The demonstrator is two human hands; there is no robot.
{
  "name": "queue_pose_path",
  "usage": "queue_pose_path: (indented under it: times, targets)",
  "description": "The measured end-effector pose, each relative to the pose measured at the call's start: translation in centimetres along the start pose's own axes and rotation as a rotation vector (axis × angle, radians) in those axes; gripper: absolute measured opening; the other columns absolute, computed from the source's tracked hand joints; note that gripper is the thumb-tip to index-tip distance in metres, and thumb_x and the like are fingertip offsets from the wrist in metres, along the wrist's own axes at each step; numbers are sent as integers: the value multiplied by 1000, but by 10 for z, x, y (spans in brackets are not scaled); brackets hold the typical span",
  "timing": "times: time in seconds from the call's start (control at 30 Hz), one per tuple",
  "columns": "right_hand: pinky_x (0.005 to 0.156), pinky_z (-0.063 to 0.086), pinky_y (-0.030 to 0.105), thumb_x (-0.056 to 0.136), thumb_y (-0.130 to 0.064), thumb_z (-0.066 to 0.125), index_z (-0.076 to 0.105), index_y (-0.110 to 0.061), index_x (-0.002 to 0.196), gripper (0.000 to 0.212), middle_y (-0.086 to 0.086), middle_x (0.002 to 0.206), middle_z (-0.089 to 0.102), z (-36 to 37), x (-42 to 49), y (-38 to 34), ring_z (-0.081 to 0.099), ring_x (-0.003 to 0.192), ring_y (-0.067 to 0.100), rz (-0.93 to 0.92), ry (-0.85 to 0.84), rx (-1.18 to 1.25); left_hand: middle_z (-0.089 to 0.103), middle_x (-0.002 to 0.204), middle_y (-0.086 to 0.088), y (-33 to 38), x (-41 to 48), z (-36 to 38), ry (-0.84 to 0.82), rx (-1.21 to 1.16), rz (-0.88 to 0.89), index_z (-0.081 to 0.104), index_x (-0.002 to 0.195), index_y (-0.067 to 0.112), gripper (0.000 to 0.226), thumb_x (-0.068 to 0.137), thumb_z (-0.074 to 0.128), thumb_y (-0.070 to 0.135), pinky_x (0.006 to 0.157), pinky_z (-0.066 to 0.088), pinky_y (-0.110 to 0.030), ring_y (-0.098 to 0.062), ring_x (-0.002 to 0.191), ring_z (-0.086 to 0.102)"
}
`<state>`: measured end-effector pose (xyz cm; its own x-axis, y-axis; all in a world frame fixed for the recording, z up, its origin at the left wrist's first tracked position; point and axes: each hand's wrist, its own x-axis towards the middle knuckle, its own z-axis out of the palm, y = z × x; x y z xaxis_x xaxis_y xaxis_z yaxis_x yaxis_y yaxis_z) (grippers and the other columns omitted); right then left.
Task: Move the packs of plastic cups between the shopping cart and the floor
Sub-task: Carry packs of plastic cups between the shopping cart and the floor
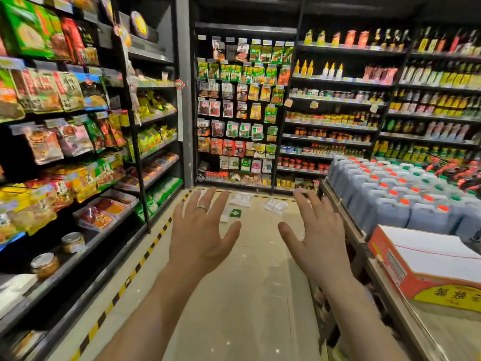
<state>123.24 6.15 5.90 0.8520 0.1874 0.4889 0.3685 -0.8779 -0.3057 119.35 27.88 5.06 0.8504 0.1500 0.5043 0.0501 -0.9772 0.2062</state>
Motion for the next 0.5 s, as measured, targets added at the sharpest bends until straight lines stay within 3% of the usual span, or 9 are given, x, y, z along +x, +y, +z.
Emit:
queue_pose_path:
  times: [0.27, 0.5]
  targets:
    - [119, 3, 46, 95, -59, 39, 15, -36, 154, 68, -3, 164, 8, 86, 117, 31, 1, 151, 23, -19, -29, 30, 39, 154, 1, -26, 106, 74, 22, 66, -20, 38, 148, 31, 73, 86, 21, 67, 116, 24, -54, -25, 144, 31]
    - [119, 6, 44, 97, -57, 36, 20, -34, 154, 64, 1, 162, 17, 156, 255, 72, 5, 150, 25, -58, -17, 138, 28, 160, 3, -32, 240, 147, -12, 110, -49, 29, 152, 33, 81, 82, 11, 69, 118, 12, -49, -23, 149, 19]
